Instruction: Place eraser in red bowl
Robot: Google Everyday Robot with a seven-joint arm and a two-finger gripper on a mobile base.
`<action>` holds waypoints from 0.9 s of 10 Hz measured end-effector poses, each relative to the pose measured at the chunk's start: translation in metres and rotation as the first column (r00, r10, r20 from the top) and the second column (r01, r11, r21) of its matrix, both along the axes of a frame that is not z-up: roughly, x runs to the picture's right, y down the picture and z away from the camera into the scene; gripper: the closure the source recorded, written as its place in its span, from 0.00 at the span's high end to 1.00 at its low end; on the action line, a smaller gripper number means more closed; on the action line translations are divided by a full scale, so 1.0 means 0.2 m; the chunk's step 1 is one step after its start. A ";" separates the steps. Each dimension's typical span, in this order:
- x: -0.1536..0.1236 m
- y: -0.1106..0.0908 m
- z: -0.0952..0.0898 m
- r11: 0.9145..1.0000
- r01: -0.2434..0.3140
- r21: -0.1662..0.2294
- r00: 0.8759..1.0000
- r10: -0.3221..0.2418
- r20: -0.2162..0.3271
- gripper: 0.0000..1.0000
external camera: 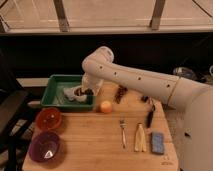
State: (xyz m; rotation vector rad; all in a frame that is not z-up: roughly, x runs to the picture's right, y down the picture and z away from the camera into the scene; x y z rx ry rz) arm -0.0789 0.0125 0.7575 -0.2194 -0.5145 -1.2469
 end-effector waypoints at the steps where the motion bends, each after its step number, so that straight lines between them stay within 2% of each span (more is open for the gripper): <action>1: 0.00 0.00 0.00 1.000 -0.001 0.000 1.000 0.001 -0.001 0.00; 3: 0.00 0.00 0.00 1.000 0.000 0.000 1.000 0.000 0.000 0.00; 5: -0.04 -0.01 -0.03 0.998 0.058 0.013 0.998 -0.058 0.009 0.00; 7: -0.18 0.00 -0.06 0.984 0.174 0.037 0.983 -0.176 0.059 0.00; 9: -0.40 0.04 -0.11 0.954 0.291 0.066 0.946 -0.297 0.128 0.00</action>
